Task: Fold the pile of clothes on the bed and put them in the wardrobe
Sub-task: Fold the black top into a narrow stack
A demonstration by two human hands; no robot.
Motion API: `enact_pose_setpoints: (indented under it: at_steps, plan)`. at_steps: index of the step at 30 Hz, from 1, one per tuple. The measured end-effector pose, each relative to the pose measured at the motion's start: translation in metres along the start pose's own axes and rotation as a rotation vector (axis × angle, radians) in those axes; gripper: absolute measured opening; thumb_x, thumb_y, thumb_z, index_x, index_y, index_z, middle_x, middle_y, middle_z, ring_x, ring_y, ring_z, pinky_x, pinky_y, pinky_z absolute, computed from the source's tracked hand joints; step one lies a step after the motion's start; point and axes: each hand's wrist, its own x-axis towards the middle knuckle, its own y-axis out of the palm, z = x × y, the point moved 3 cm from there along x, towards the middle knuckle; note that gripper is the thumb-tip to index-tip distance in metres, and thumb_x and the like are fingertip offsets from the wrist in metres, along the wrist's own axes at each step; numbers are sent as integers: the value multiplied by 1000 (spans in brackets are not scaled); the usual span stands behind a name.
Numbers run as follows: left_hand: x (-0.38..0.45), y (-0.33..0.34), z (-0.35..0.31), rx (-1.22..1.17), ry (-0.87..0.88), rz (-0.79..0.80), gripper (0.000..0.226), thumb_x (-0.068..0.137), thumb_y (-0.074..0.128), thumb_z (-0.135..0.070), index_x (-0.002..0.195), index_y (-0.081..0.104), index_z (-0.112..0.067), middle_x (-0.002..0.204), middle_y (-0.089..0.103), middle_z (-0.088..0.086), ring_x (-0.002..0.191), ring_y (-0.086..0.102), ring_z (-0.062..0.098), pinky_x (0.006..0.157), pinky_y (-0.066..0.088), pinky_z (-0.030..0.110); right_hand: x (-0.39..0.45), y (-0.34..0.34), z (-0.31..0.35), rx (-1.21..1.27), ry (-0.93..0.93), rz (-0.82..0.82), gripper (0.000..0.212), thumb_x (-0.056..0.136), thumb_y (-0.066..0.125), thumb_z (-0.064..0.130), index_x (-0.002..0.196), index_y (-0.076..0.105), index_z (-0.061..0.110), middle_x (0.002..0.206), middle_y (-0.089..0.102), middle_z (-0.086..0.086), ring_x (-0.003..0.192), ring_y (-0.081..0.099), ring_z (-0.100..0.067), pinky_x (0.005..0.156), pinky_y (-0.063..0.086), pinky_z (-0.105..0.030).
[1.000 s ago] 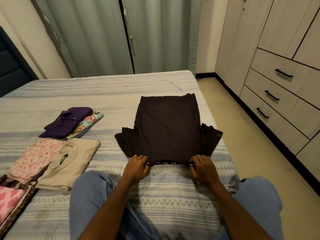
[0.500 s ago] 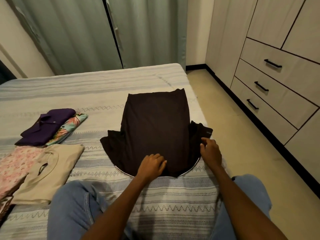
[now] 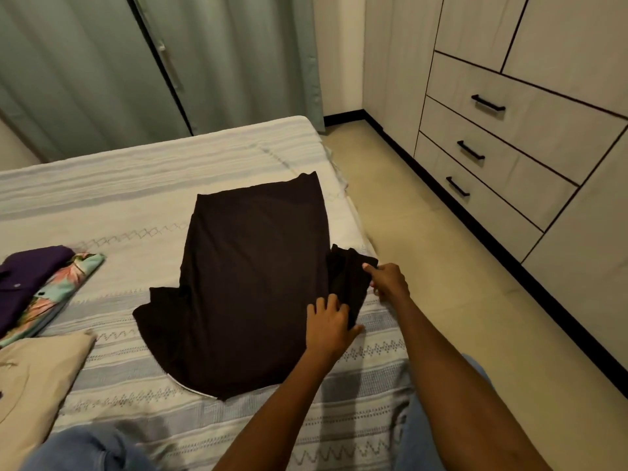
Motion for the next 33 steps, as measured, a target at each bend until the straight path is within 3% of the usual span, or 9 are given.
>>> enact_pose_setpoints:
  at_steps: [3, 6, 11, 14, 16, 22, 26, 28, 33]
  plan:
    - [6, 7, -8, -9, -85, -14, 33, 70, 81, -53, 80, 69, -23, 92, 61, 2, 77, 56, 24, 64, 47, 39, 16, -3, -5, -70, 18, -39, 41, 83, 68, 58, 73, 63, 19, 82, 70, -10, 74, 68, -30, 68, 47, -35]
    - [10, 10, -13, -36, -110, -38, 22, 70, 83, -38, 77, 68, -23, 86, 62, 1, 72, 56, 22, 61, 47, 38, 17, -5, 0, -94, -23, -83, 36, 86, 69, 50, 107, 69, 21, 107, 70, -8, 103, 64, -35, 79, 45, -35]
    - [9, 9, -15, -285, 19, -104, 19, 90, 54, -41, 84, 60, -25, 85, 60, -7, 77, 51, 17, 68, 40, 34, 10, -11, -6, 275, 29, -207, 29, 83, 64, 41, 103, 69, 21, 99, 71, -3, 94, 65, -29, 83, 54, -41]
    - [4, 9, -15, -479, 136, -1, 23, 93, 50, -41, 92, 63, -23, 91, 61, -8, 81, 51, 15, 74, 42, 35, 0, -22, -31, 610, 136, -362, 27, 80, 61, 30, 98, 73, 14, 93, 73, -7, 86, 68, -29, 74, 58, -39]
    - [3, 15, -10, -543, 172, 65, 29, 94, 49, -45, 97, 69, -24, 98, 63, -8, 84, 53, 15, 77, 45, 36, -8, -28, -55, 701, 212, -428, 28, 79, 57, 24, 99, 73, 12, 99, 73, -10, 91, 68, -32, 79, 58, -41]
    - [-1, 15, -3, -623, 189, 156, 34, 97, 48, -52, 105, 72, -29, 104, 62, -11, 93, 57, 10, 87, 46, 36, -31, -30, -96, 700, 321, -416, 41, 91, 42, -4, 119, 69, 7, 121, 64, -16, 109, 62, -36, 92, 55, -41]
    - [-5, 11, -10, -221, 213, 127, 41, 96, 52, -53, 126, 61, -28, 120, 55, -3, 103, 52, 22, 84, 43, 36, -28, -29, -84, 594, 276, -333, 28, 91, 57, 14, 114, 70, 7, 108, 67, -8, 97, 63, -28, 88, 54, -37]
    - [-5, 9, -16, -174, 210, 92, 31, 98, 53, -42, 123, 63, -26, 119, 56, 0, 103, 52, 26, 82, 40, 37, -24, -23, -87, 529, 270, -243, 27, 90, 64, 15, 115, 69, 6, 117, 68, -12, 104, 64, -31, 94, 54, -40]
    - [-5, 3, -19, -657, 204, 183, 17, 99, 57, -21, 108, 69, -16, 108, 64, 1, 90, 60, 10, 79, 49, 29, -43, -42, -83, 567, 200, -425, 46, 86, 42, -11, 117, 69, 8, 125, 62, -15, 112, 61, -35, 94, 53, -39]
